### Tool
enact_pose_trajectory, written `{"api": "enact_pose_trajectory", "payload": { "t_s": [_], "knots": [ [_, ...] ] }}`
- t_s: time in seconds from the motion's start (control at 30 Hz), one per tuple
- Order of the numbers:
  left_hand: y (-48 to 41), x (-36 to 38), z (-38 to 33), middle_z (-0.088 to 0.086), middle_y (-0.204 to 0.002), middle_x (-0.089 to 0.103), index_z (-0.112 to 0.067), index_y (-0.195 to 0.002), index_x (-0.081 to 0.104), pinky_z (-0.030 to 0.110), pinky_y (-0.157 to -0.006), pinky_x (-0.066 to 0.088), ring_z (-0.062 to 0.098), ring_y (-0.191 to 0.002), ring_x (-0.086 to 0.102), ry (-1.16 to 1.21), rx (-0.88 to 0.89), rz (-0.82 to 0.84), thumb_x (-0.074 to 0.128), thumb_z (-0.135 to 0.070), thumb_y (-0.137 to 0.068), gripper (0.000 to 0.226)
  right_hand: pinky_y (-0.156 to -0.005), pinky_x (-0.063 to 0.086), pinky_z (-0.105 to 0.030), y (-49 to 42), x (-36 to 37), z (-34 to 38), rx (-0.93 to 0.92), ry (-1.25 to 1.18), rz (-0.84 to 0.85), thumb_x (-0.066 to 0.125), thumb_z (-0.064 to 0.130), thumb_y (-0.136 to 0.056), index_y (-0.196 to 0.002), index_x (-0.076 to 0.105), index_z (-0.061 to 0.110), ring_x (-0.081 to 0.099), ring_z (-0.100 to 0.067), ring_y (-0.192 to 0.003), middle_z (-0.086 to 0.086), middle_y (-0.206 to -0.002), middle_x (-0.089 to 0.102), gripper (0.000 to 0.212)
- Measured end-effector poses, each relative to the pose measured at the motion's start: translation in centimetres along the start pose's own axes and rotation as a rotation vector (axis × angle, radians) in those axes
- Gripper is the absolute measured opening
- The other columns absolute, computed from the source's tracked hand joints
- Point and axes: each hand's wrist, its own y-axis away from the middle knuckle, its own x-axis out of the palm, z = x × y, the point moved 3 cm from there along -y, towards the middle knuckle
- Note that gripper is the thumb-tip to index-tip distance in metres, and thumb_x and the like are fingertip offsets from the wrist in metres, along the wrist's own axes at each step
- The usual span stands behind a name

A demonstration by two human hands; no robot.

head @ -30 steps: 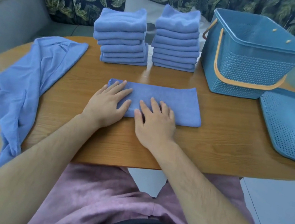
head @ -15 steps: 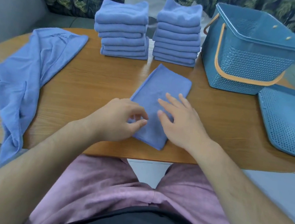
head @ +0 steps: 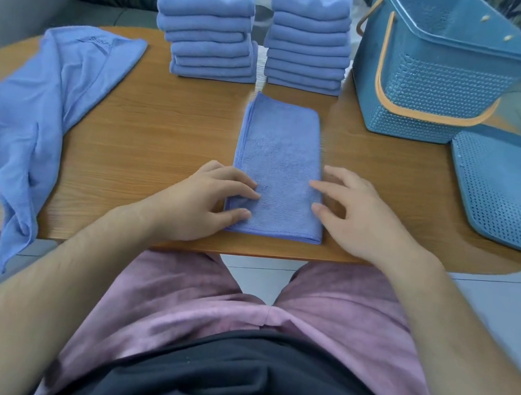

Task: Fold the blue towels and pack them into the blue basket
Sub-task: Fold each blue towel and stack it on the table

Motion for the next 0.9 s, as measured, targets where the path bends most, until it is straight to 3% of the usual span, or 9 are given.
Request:
{"api": "enact_pose_trajectory", "payload": {
  "t_s": [0.07,0.1,0.2,0.37,0.53,0.6,0.7,0.77,0.9],
  "knots": [
    [0.0,-0.4,0.3,-0.014,-0.121,0.061,-0.028,-0.115,0.072,0.024,-0.105,0.036,0.014,-0.114,0.049,0.000,0.012,-0.025,0.065,-0.048,-0.091,0.032,-0.099,0.045,-0.026,0.1,-1.2,-0.2,-0.045,-0.110,0.021,0.072,0.014,-0.087,-0.118,0.072,0.033,0.056,-0.008,-0.109,0.012,-0.122,0.057,0.036],
    [0.0,-0.6,0.2,-0.013,-0.116,0.061,-0.028,-0.110,0.073,0.026,-0.103,0.038,0.015,-0.110,0.050,-0.006,0.026,-0.039,0.070,-0.042,-0.090,0.025,-0.090,0.044,-0.020,0.2,-1.6,0.0,-0.057,-0.146,0.082,0.071,0.005,-0.084,-0.111,0.074,0.033,0.057,-0.006,-0.099,0.011,-0.112,0.056,0.039],
    [-0.2,-1.2,-0.3,-0.011,-0.102,0.061,-0.027,-0.093,0.073,0.032,-0.097,0.041,0.018,-0.101,0.051,-0.015,0.086,-0.056,0.079,-0.028,-0.086,0.009,-0.085,0.042,-0.015,0.5,-1.4,0.3,-0.072,-0.179,0.281,0.063,-0.007,-0.077,-0.105,0.074,0.036,0.057,-0.010,-0.098,0.010,-0.109,0.051,0.052],
    [-0.2,-1.2,-0.3,-0.013,-0.098,0.059,-0.029,-0.088,0.069,0.038,-0.093,0.044,0.016,-0.097,0.053,0.012,0.101,-0.013,0.071,-0.036,-0.089,0.007,-0.087,0.039,-0.010,0.4,-0.7,0.0,-0.142,-0.229,0.279,0.081,0.006,-0.079,-0.107,0.076,0.032,0.056,-0.009,-0.104,0.007,-0.116,0.049,0.039],
    [-0.1,-1.2,-0.5,-0.013,-0.097,0.059,-0.030,-0.091,0.068,0.038,-0.093,0.044,0.016,-0.096,0.052,-0.037,0.094,-0.057,0.060,-0.060,-0.091,0.031,-0.080,0.038,-0.010,0.3,-0.7,0.6,-0.208,-0.200,0.134,0.077,0.016,-0.089,-0.100,0.076,0.020,0.060,-0.012,-0.094,0.005,-0.109,0.059,0.012],
    [0.0,-0.9,-0.7,-0.014,-0.099,0.057,-0.029,-0.105,0.066,0.038,-0.093,0.044,0.014,-0.097,0.051,-0.087,0.085,-0.034,0.059,-0.076,-0.083,0.052,-0.075,0.039,-0.008,0.2,-0.8,0.9,-0.208,-0.204,0.097,0.073,0.016,-0.092,-0.100,0.074,0.018,0.059,-0.012,-0.088,0.004,-0.103,0.062,0.008],
    [0.0,-0.6,-0.8,-0.017,-0.108,0.053,-0.030,-0.129,0.055,0.035,-0.095,0.040,0.008,-0.104,0.046,-0.144,0.033,0.024,0.059,-0.087,-0.070,0.082,-0.071,0.038,-0.010,0.2,-1.2,0.6,-0.117,-0.248,0.079,0.067,0.020,-0.097,-0.101,0.070,0.024,0.056,-0.001,-0.077,0.018,-0.088,0.063,0.007],
    [0.0,-0.6,-0.6,-0.018,-0.109,0.053,-0.031,-0.132,0.051,0.038,-0.097,0.041,0.007,-0.105,0.046,-0.129,0.035,0.006,0.064,-0.076,-0.075,0.074,-0.068,0.039,-0.012,0.3,-1.3,0.2,-0.042,-0.298,0.091,0.064,0.026,-0.099,-0.100,0.069,0.030,0.054,0.002,-0.069,0.026,-0.080,0.061,0.007],
    [-0.4,-0.7,-0.6,-0.021,-0.100,0.055,-0.028,-0.118,0.058,0.044,-0.088,0.047,0.009,-0.097,0.052,-0.106,0.089,-0.082,0.062,-0.043,-0.089,0.034,-0.075,0.048,-0.029,0.3,-1.4,-0.4,0.007,-0.323,0.100,0.061,0.031,-0.100,-0.100,0.066,0.034,0.055,-0.005,-0.069,0.018,-0.082,0.064,0.006]
  ]
}}
